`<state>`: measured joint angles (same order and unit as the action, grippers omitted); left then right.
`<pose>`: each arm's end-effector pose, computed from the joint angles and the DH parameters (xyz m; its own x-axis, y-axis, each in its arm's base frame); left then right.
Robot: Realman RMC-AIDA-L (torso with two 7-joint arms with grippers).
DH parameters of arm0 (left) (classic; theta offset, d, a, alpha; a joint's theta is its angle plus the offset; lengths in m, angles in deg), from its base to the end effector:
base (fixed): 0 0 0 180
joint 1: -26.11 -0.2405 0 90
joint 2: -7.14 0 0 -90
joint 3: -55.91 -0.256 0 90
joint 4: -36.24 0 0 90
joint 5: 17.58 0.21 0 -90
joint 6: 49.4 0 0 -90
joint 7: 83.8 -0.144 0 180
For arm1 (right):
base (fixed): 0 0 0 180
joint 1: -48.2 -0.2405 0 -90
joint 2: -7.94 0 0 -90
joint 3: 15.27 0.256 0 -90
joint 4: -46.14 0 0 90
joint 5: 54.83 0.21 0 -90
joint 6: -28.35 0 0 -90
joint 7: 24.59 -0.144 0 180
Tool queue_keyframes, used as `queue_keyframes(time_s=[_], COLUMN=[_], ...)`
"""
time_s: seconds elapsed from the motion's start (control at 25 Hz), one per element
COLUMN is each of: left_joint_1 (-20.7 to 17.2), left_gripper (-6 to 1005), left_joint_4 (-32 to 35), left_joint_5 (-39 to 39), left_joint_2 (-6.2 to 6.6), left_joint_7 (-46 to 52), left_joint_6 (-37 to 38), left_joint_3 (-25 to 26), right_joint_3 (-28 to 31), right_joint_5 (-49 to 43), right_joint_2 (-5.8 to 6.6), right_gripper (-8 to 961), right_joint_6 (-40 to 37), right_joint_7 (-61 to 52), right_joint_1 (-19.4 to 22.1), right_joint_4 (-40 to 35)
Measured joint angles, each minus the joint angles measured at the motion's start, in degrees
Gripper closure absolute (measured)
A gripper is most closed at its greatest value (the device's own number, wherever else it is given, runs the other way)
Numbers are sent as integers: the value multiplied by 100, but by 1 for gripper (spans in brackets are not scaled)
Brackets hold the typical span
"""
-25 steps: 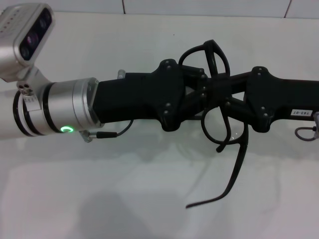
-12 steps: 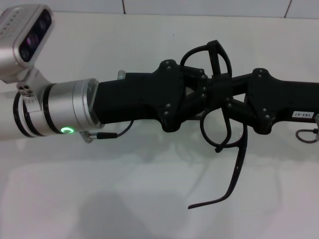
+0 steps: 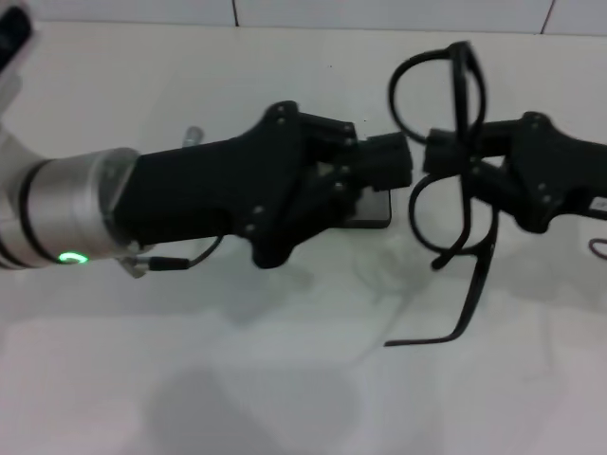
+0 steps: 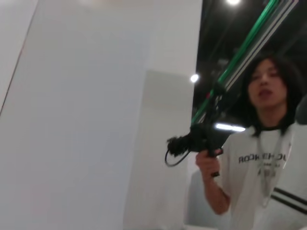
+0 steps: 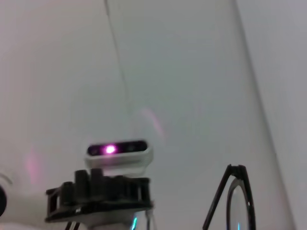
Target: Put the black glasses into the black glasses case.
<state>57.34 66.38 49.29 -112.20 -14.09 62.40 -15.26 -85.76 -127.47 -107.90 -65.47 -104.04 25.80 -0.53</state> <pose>-0.1586 0.2799 -0.0049 0.4291 0.1544 0.8900 -0.0086 -0.9846 0.1749 0.1926 0.3075 0.0189 0.6296 -0.1487 -0.7625 -0.2483 -0.9686 -0.0161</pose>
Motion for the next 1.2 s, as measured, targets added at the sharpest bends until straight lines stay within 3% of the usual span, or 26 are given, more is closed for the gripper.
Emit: queue_keyframes(time_s=[0.32,0.48,0.68,0.92,1.2], left_joint_1=[-254,-167,79,188,-16], left_gripper=[944,944,944,944,944], left_joint_4=[-23,-41,-150,-594,-613], left_joint_5=[-47,-36,-407,-2094,-2660], left_joint_2=[-28,-42,-124,-137,-133], left_joint_7=[-377,-544,-1074,-1669,-1754], left_joint_6=[184,194,107,-149,-305], left_joint_3=[-82,-719,-1807,-2870,-3007], right_joint_3=[745,738,202,-545,-1759], right_joint_5=[1337,1990,2519,2798,3653], right_joint_2=[12,-22,-39,-38,-35], right_gripper=[837,836,836,836,836], right_joint_6=[-865,-1000,-993,-749,-240], right_joint_7=[494,938,1552,2249,2685], right_joint_1=[12,-78,-713,-1415,-1440], right_joint_4=[919,1258,2072,2874,2869])
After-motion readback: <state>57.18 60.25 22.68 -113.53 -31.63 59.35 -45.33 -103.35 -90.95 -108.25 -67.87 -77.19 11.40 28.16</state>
